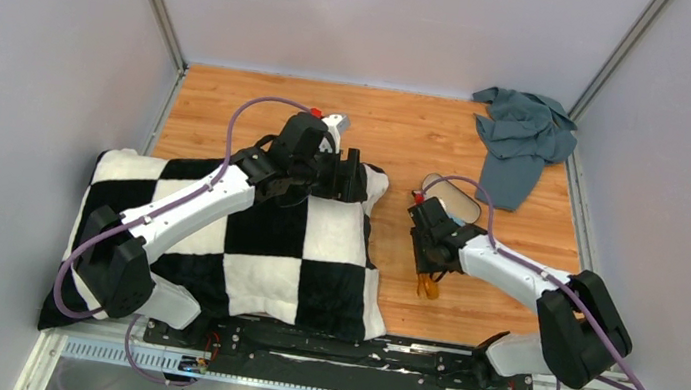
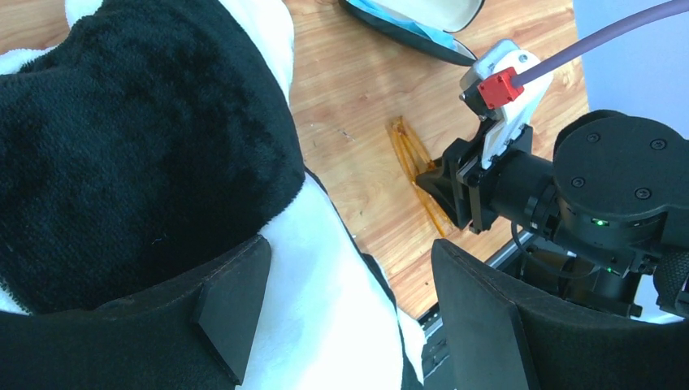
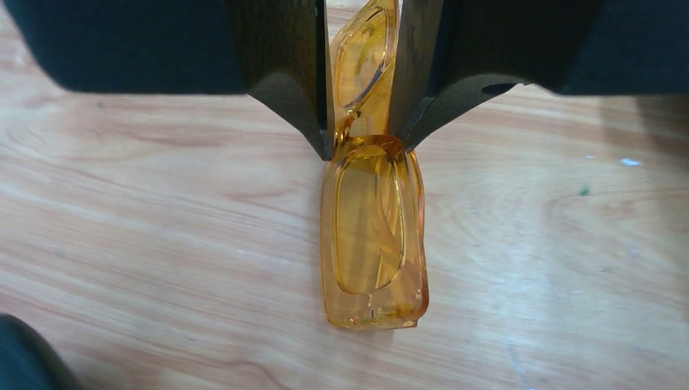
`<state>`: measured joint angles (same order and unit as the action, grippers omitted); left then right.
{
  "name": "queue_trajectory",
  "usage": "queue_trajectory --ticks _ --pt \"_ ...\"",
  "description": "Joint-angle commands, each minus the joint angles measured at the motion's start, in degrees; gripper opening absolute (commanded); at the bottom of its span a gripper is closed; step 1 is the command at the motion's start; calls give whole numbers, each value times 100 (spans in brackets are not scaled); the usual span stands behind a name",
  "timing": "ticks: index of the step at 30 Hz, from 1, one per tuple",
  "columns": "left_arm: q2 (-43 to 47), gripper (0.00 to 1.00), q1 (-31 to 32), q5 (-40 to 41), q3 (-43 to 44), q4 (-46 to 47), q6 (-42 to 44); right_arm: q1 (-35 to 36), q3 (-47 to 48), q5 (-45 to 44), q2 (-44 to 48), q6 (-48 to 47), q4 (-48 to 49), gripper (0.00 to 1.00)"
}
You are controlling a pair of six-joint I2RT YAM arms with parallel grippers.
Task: Organize the sunglasses
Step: Adjust the sunglasses at the center of the board.
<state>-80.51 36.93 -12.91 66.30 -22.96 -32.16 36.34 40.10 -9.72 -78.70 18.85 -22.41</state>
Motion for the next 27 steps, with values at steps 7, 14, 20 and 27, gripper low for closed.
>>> queue_trajectory --ticks 7,14,20,27 --pt "10 78 -28 -170 -55 55 -27 684 486 -1804 -138 469 -1053 35" --pt "-13 78 -22 -215 -66 48 6 1233 812 -2106 -743 708 -1244 49" --pt "4 78 -23 -225 -91 46 16 1352 969 -1734 -480 756 -1199 57" --pt "19 78 -28 -256 -117 72 4 1297 1023 -1440 55 625 -1109 61"
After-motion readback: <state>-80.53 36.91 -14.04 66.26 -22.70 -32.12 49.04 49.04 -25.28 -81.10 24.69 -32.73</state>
